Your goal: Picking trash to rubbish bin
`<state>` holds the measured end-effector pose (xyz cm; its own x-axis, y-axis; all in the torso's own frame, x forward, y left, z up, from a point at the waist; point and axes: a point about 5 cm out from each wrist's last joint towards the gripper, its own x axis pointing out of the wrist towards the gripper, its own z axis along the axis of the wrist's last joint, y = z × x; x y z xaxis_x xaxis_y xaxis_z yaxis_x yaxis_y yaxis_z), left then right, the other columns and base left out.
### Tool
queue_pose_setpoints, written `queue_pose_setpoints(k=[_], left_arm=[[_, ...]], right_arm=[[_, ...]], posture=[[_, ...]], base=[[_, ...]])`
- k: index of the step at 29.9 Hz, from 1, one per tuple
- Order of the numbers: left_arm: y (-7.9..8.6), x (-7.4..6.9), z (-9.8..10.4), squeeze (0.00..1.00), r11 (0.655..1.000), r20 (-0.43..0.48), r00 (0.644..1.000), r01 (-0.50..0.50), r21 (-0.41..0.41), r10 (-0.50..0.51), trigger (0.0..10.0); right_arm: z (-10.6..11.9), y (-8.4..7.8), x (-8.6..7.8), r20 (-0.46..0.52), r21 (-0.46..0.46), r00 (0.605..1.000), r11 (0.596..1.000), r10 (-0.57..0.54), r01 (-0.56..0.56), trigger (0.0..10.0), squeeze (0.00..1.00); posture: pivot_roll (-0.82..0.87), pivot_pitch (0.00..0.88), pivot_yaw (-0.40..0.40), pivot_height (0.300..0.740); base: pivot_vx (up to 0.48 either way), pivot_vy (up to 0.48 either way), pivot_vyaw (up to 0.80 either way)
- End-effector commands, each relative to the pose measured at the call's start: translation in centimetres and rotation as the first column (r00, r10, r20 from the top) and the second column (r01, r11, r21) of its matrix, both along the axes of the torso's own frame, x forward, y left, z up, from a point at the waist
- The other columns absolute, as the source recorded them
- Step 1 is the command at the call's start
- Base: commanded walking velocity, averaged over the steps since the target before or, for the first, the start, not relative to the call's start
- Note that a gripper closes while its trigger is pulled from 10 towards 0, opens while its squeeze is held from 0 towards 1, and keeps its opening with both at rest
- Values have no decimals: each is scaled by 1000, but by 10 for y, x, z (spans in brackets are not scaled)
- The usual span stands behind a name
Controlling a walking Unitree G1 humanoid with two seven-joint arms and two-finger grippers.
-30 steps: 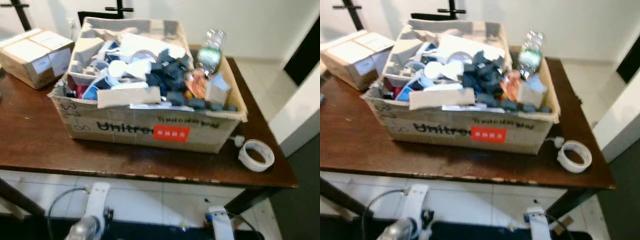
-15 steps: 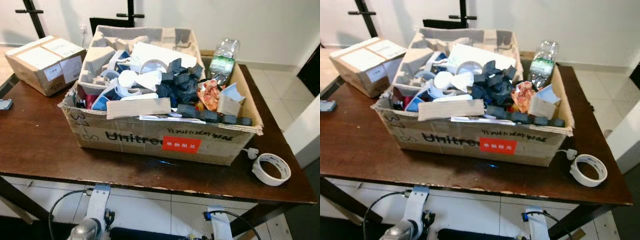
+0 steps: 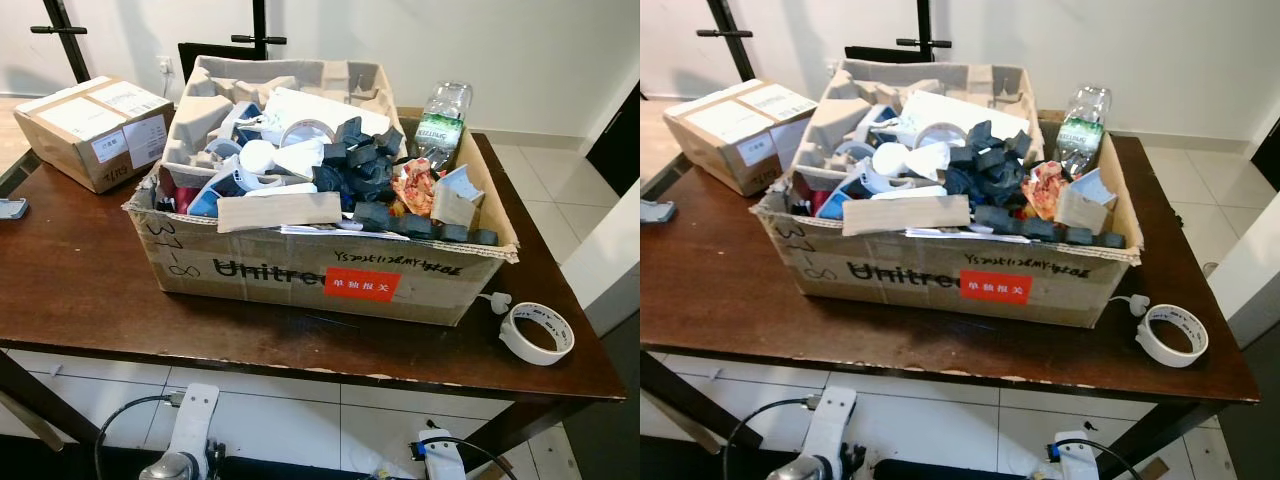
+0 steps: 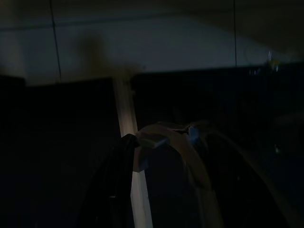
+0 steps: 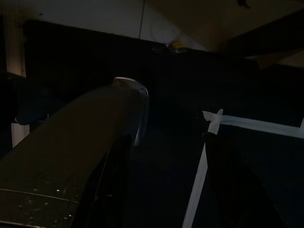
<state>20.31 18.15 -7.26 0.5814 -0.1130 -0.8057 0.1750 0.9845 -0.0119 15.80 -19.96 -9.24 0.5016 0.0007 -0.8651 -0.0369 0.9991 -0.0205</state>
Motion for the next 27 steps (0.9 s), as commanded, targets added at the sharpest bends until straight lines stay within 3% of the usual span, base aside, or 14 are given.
queue_pose_setpoints(k=[1,8,27], left_arm=[[9,-13,-7,0,999,-64,998,-3,41,6,10000],[11,-12,-6,0,999,-57,998,-21,36,23,10000],[5,-7,-4,0,1000,-56,998,-11,21,12,10000]], right_arm=[[-2,-4,-5,-10,2,999,999,-44,44,10000,0],[2,-3,4,14,13,998,998,-56,56,10000,0],[3,-2,7,19,12,999,999,-49,48,10000,0]], posture=[[47,132,-10,740],[50,134,-9,740],[48,136,-8,740]], base=[[0,0,0],[0,0,0],[-296,0,0]])
